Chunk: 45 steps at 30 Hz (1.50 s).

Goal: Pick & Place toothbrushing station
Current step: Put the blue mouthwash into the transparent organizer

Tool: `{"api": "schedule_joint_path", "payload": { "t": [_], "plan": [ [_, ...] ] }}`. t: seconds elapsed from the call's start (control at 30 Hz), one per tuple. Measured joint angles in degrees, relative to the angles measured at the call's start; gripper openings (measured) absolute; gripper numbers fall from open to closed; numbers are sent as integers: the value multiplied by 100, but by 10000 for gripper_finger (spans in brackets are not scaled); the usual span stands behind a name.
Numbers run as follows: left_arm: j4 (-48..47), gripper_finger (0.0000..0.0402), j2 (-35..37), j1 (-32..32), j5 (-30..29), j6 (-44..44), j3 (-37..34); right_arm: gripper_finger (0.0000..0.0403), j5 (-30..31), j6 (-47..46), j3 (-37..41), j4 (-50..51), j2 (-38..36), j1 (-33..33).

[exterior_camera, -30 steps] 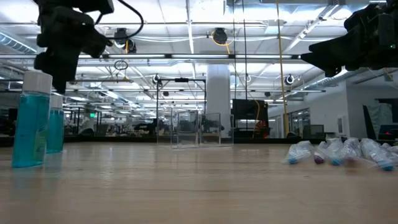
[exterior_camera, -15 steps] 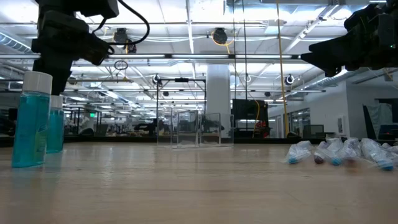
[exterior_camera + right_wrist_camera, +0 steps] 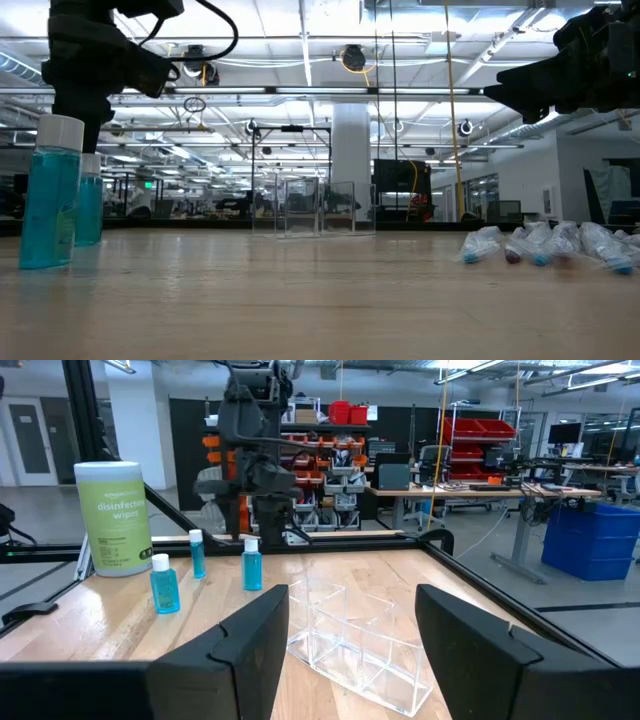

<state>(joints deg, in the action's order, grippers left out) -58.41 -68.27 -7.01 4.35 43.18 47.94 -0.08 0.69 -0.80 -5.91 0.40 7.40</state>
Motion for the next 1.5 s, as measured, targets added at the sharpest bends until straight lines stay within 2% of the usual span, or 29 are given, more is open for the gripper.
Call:
{"api": "schedule_joint_path", "payload": {
  "t": [0.3, 0.47, 0.8, 1.03, 1.17, 1.5],
  "plan": [
    [0, 266, 0, -290, -313, -550, -7, 212, 0, 0, 0, 0, 0, 0],
    [30, 266, 0, -469, -770, -868, -9, 212, 0, 0, 2, 0, 0, 0],
    [169, 266, 0, -807, -1192, -1290, -9, 212, 0, 0, 1, 0, 0, 0],
    [258, 266, 5, -849, -1191, -941, -106, 212, 0, 0, 2, 0, 0, 0],
    [427, 266, 2, -862, -988, -813, -342, 212, 0, 0, 2, 0, -2, 0],
    [514, 266, 2, -862, -1087, -1188, -365, 212, 0, 0, 0, 0, -2, 0]
  ]
}}
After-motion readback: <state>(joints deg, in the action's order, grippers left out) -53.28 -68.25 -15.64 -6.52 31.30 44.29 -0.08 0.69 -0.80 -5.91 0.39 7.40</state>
